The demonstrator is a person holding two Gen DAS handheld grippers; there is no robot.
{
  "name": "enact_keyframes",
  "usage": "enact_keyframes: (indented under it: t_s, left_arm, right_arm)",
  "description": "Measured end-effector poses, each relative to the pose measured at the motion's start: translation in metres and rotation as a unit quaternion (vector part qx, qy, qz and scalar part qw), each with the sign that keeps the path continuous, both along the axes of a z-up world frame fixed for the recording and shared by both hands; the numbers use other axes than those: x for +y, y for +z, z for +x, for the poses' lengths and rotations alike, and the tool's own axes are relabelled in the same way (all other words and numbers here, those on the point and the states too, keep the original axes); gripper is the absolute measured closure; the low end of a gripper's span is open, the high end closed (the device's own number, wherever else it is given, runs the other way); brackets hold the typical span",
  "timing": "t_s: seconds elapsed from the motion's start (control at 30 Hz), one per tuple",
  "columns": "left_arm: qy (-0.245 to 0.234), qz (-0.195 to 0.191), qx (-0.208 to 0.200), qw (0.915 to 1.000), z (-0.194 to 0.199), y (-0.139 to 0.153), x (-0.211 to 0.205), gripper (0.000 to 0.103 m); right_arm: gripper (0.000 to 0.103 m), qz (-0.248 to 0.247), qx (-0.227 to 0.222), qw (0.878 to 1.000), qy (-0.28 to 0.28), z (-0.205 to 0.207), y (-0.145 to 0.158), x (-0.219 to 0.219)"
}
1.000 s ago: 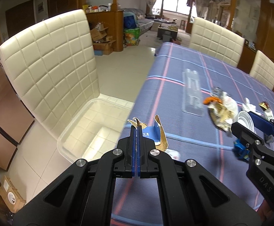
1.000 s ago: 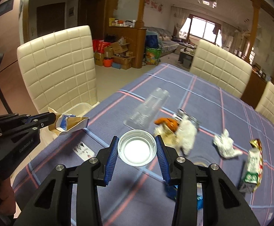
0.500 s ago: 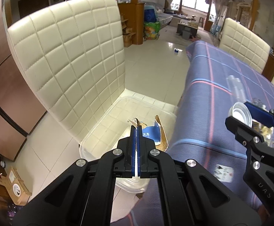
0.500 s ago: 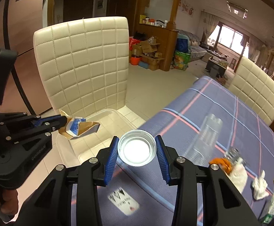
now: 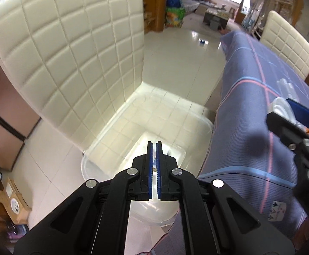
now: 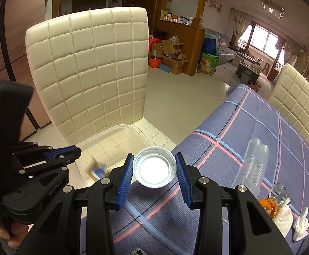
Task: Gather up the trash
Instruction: 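Carry both items over the clear bin and open both grippers to drop them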
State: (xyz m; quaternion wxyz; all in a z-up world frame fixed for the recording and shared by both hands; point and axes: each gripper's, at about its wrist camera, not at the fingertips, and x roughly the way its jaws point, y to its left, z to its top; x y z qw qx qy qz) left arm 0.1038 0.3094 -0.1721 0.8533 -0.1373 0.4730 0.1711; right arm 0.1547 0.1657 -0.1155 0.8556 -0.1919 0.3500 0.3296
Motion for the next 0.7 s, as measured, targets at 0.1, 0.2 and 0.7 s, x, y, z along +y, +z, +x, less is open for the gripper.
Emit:
enact_keyframes:
  t_s: [0.1,0.2,0.7]
  left_arm:
    - [0.008,-0.014,0.007,0.9998,-0.002,-0.010,0.006,0.098]
    - [0.016,-0.018,0.011,0.9997,-0.005,-0.015,0.009,0.098]
    - [0.039,-0.040,0.004,0.9984,-0.031,-0.028,0.026,0.098]
  right_arm:
    - [0.064,-0.004,0.005,1.000,0.001,0.002,-0.004,0.003]
    - [0.064,-0.007,0.011,1.000,0.002,0.003,-0.007,0.006]
    - [0.064,-0.022,0.015,0.999,0.027,-0.005,-0.017,0.033]
